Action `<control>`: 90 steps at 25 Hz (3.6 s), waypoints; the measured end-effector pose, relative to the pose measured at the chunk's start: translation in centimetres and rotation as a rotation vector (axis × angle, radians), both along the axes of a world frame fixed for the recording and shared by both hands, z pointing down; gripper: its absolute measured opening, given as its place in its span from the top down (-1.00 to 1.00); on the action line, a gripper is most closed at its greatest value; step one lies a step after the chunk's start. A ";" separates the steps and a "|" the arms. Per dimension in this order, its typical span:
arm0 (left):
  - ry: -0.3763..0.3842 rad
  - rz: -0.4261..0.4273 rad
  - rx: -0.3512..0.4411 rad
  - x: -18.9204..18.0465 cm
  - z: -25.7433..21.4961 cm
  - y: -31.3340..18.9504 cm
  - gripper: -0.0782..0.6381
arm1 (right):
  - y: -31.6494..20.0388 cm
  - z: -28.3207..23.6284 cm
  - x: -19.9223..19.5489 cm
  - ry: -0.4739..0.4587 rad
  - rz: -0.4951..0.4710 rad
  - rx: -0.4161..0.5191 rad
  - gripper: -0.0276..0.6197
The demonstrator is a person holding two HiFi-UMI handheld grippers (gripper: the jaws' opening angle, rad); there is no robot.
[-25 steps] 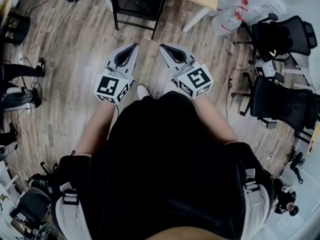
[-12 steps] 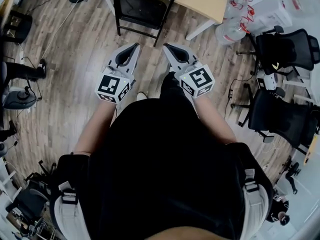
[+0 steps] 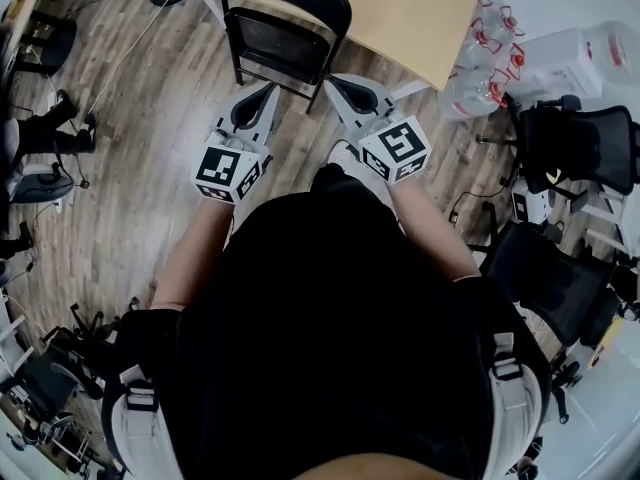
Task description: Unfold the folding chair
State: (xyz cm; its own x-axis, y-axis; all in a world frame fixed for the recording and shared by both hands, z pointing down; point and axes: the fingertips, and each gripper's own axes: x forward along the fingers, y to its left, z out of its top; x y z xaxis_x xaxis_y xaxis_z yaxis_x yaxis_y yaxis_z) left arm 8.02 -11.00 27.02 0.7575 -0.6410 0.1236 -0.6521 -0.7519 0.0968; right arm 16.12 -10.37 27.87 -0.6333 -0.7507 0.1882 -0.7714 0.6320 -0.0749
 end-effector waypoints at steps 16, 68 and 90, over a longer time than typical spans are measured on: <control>-0.035 -0.169 -0.018 10.7 0.2 -11.3 0.79 | -12.5 2.0 10.2 -0.051 -0.175 -0.065 0.91; -0.148 -0.100 -0.263 3.3 19.3 -34.6 -0.10 | -37.0 19.5 7.4 0.431 -0.058 -0.484 -0.17; -0.112 -0.358 -0.477 0.1 25.5 -32.4 -0.10 | -35.4 19.6 7.4 0.553 -0.120 -0.464 0.48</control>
State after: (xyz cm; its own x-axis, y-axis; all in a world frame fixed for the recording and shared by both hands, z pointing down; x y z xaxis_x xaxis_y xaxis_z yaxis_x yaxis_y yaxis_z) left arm 8.10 -43.43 52.48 0.4712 -0.7075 0.5267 -0.8820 -0.3747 0.2858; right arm 23.56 -45.81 47.45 -0.4264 -0.4473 0.7862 -0.7011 0.7127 0.0252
